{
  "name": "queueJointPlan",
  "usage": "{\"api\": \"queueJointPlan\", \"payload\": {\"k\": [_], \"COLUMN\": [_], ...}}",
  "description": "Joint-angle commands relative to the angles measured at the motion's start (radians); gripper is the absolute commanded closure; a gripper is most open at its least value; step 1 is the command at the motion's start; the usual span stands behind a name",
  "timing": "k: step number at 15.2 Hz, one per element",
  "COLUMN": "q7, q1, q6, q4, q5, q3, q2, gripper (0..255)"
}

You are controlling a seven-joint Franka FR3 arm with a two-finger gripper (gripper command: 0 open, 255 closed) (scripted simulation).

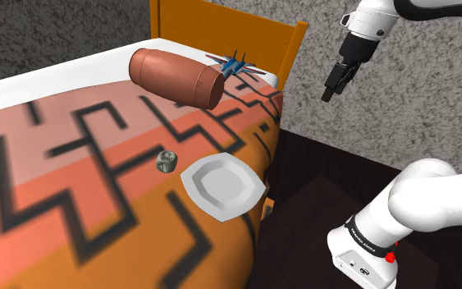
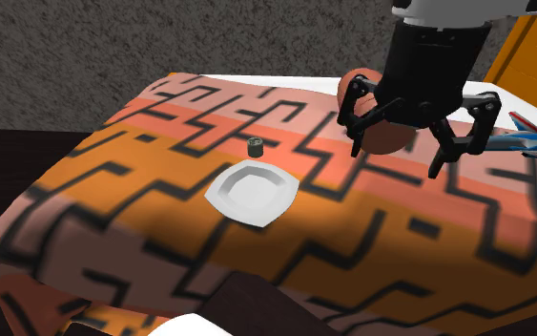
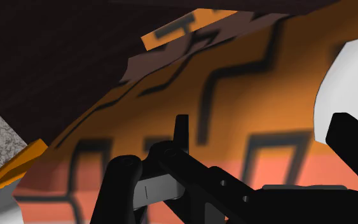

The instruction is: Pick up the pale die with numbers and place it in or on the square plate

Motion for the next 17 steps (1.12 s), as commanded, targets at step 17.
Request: {"api": "queueJointPlan", "payload": {"k": [17], "q7": [0.259], "q1": [0.086], "q6": [0.34], "q4": [0.055], "q5": [0.11], "q3": [0.262], "q2": [0.38], "gripper": [0]}}
